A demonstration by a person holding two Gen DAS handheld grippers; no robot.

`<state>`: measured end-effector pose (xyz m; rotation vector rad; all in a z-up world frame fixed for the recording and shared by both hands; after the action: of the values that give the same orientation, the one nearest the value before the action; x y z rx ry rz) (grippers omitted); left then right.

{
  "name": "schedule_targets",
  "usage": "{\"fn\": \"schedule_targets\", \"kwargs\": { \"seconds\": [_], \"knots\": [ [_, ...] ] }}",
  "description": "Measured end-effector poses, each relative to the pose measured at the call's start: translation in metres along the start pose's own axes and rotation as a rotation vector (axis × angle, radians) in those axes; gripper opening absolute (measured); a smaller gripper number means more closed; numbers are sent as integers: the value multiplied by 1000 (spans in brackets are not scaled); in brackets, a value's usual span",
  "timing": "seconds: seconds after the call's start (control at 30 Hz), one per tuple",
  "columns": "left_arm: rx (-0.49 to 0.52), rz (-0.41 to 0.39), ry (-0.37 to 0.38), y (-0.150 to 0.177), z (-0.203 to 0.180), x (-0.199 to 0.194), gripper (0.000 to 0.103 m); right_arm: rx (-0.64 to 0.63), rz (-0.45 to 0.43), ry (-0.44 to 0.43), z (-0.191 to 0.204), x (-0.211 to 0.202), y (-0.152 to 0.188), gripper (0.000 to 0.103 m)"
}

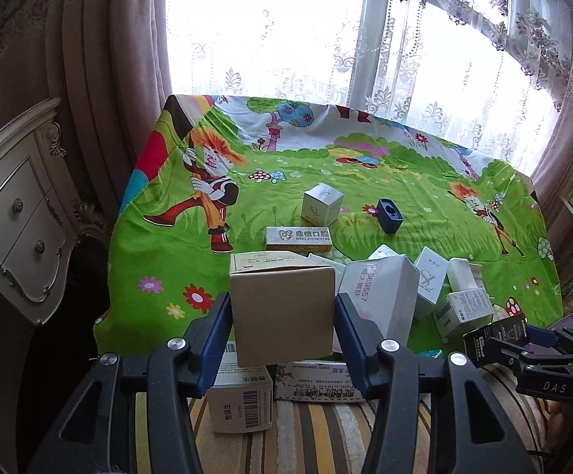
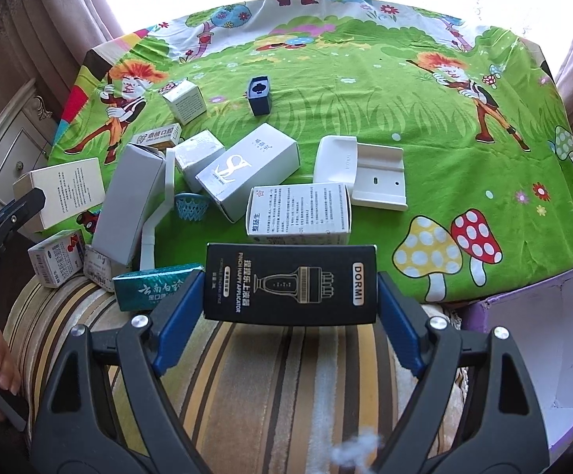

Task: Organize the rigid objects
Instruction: 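Carry the black DORMI box into the purple box and release it with the right gripper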

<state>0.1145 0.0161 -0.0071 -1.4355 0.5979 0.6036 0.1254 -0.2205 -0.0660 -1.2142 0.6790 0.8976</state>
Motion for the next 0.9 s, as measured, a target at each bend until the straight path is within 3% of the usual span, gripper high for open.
{"fn": "schedule_targets", "kwargs": {
  "seconds": [0.3, 0.77, 0.9],
  "knots": [
    [49, -55, -7, 1, -26, -38, 53, 26, -37, -49, -9, -23, 5, 86],
    [217, -123, 140, -4, -140, -86, 53, 124, -112, -60, -67, -72, 18, 86],
    [230, -128, 214, -2, -173, -101, 53, 164, -137, -54, -91, -88, 24, 86]
  ]
}}
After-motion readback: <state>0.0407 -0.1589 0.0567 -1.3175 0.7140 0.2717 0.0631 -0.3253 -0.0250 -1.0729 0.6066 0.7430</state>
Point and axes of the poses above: each gripper's, at about its wrist camera, not at the fingertips, and x roughly the way its jaws point, z to its left, y to its underside, the point moved 9 cm from there along x, roughly the way its jaws point, and after that the axes turned 10 degrees about x, right-handed, at the moved point
